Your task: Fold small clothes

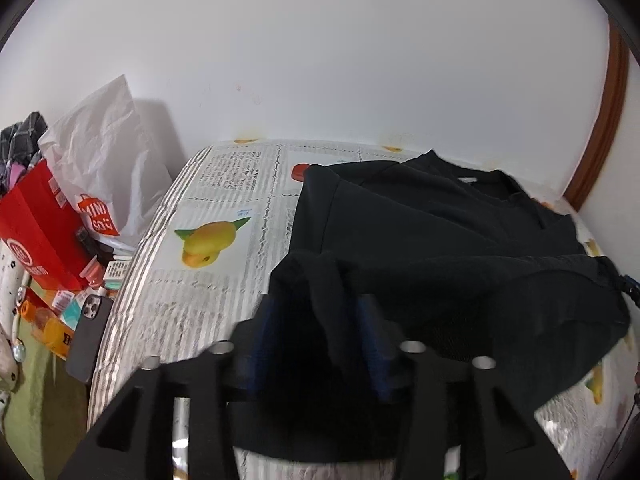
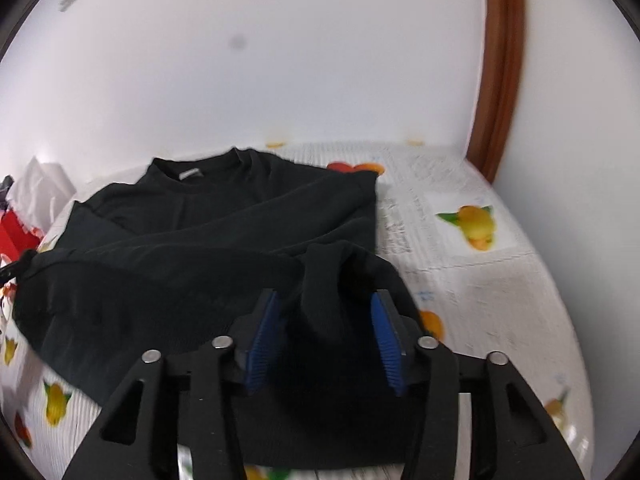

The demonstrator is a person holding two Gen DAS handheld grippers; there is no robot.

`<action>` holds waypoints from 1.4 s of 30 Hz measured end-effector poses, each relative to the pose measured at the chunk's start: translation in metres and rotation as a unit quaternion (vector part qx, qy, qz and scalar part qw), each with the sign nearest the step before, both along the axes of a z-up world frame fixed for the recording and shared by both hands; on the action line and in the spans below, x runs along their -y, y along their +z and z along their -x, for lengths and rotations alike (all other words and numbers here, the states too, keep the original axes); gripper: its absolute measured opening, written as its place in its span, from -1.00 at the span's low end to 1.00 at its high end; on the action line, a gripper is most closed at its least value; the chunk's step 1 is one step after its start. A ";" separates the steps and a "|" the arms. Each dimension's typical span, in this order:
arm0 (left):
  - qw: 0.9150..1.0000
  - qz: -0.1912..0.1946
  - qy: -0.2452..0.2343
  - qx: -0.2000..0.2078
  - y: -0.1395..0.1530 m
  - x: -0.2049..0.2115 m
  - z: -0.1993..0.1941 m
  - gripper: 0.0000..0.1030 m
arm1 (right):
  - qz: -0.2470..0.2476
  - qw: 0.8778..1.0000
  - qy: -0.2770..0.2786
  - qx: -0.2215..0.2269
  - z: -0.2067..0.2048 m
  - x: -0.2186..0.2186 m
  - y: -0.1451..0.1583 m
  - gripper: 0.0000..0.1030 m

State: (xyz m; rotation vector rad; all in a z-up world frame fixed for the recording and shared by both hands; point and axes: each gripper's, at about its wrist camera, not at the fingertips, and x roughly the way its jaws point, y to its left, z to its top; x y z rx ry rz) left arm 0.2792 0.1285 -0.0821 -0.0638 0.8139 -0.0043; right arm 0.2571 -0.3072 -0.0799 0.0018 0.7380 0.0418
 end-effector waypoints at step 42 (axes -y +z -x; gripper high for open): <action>0.996 0.073 -0.012 -0.041 -0.036 -0.025 0.062 -0.71 | -0.049 0.998 -0.030 -0.040 0.042 0.040 -0.034 -0.75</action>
